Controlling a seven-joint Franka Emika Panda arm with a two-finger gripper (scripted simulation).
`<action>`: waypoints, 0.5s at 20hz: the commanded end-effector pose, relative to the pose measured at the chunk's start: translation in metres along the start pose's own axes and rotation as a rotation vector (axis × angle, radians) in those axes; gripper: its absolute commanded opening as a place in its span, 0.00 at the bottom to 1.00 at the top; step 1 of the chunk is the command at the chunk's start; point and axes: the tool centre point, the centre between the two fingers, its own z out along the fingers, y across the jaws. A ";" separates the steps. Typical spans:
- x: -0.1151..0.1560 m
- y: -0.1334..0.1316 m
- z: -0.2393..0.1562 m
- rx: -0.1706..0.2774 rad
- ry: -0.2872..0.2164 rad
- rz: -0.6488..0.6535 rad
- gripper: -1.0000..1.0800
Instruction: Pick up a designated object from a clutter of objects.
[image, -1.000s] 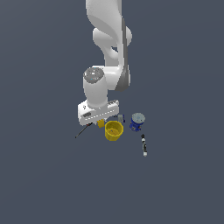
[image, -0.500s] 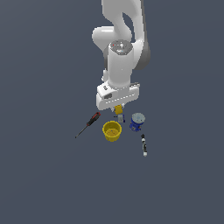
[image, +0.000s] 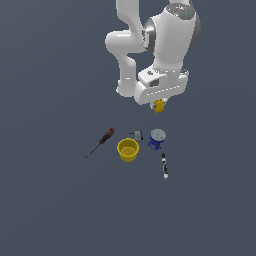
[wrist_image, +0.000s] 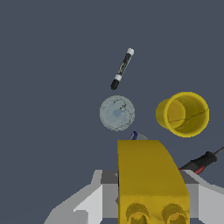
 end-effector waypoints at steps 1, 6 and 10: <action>0.001 -0.024 -0.020 0.000 0.000 0.000 0.00; 0.005 -0.068 -0.055 0.002 0.000 0.000 0.00; 0.009 -0.095 -0.077 0.003 0.001 0.000 0.00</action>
